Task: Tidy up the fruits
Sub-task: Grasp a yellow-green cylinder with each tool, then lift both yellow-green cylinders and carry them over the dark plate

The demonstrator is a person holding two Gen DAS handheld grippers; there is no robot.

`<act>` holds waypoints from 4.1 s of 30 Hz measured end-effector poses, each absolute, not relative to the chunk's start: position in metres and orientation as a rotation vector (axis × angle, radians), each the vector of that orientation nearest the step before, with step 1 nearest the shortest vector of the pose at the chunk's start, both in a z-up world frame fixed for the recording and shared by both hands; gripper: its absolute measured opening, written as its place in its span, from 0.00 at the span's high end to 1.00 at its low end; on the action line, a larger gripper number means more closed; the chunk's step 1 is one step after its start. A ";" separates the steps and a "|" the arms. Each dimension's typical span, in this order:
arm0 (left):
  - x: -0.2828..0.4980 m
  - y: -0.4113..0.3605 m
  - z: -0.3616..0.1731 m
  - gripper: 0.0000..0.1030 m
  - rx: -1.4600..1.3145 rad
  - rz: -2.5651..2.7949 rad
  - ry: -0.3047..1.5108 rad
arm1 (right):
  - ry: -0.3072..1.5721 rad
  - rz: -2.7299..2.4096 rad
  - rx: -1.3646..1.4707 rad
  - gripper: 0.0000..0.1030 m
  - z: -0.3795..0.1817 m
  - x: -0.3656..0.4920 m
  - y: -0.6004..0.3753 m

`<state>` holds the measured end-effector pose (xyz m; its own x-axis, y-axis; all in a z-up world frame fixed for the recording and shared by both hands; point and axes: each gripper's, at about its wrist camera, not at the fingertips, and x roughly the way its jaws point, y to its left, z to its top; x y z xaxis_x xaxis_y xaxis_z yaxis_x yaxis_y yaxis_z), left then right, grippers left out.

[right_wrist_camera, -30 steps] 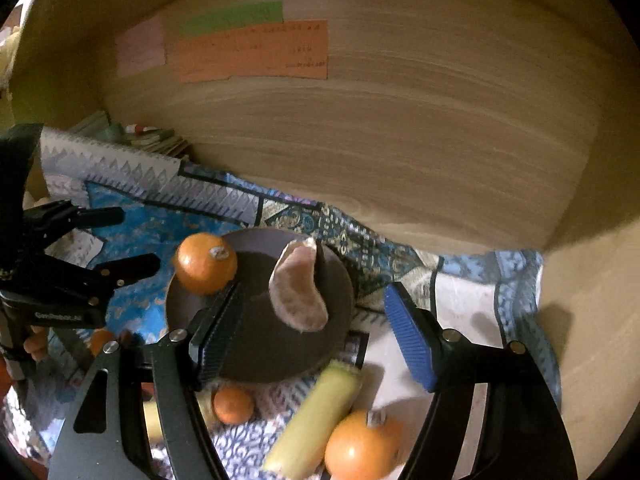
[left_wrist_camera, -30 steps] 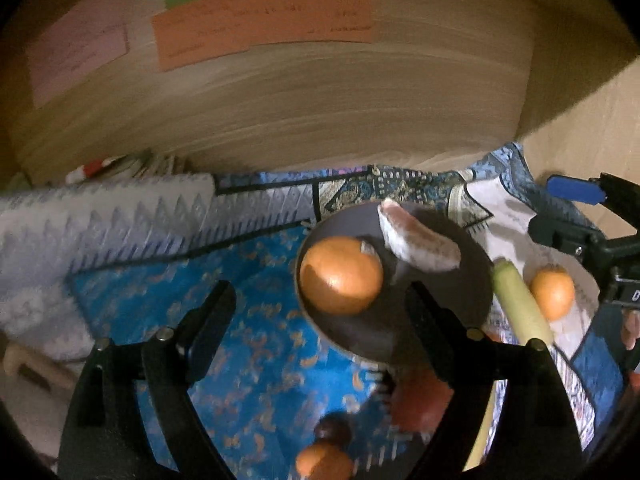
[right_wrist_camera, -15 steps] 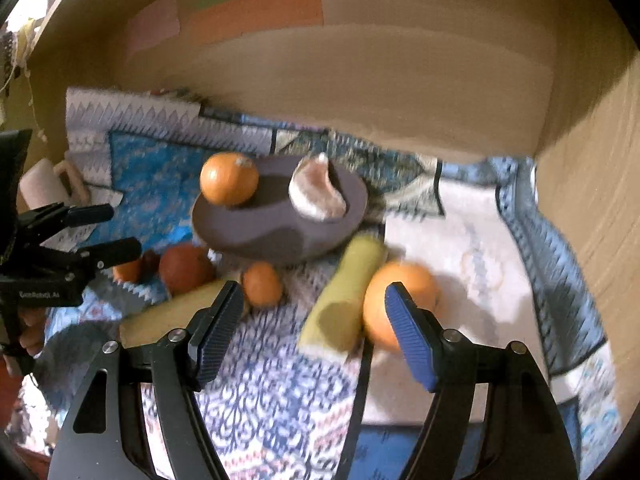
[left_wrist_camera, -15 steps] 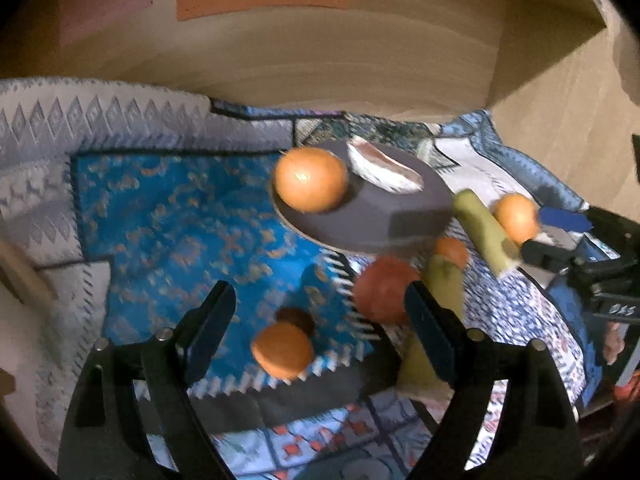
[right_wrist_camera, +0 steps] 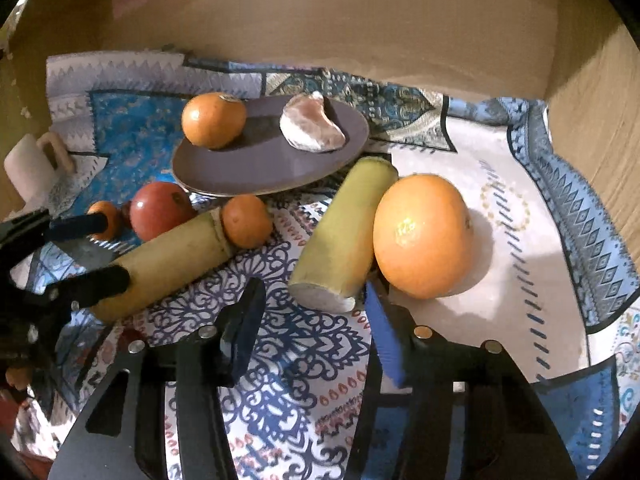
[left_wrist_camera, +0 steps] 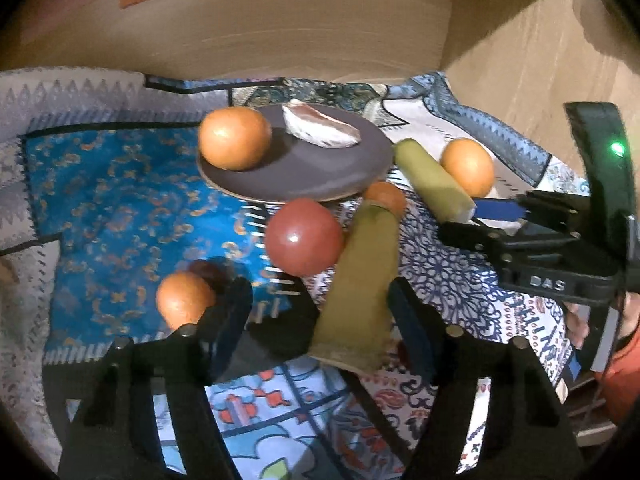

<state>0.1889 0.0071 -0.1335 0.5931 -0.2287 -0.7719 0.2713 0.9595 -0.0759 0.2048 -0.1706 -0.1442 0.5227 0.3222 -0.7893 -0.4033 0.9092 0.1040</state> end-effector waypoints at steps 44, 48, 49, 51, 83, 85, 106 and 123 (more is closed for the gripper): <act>0.162 0.017 -0.142 0.59 0.105 -0.382 1.027 | 0.914 0.485 -0.171 0.62 -0.122 0.133 -0.180; 0.174 0.016 -0.144 0.61 0.099 -0.391 1.029 | 0.938 0.488 -0.159 0.62 -0.130 0.153 -0.175; 0.176 0.017 -0.144 0.61 0.092 -0.393 1.030 | 0.945 0.490 -0.155 0.62 -0.132 0.158 -0.174; 0.181 0.019 -0.144 0.62 0.076 -0.397 1.033 | 0.957 0.493 -0.152 0.62 -0.135 0.168 -0.171; 0.231 0.015 -0.055 0.63 0.022 -0.333 0.789 | 0.655 0.503 -0.060 0.67 -0.063 0.202 -0.164; 0.238 0.010 -0.056 0.63 0.028 -0.330 0.792 | 0.642 0.504 -0.060 0.67 -0.060 0.207 -0.163; 0.317 -0.011 -0.098 0.63 0.011 -0.327 0.918 | 0.688 0.509 -0.084 0.67 -0.076 0.266 -0.156; 0.335 0.008 -0.089 0.47 0.006 -0.218 0.853 | 0.715 0.521 -0.129 0.67 -0.080 0.284 -0.141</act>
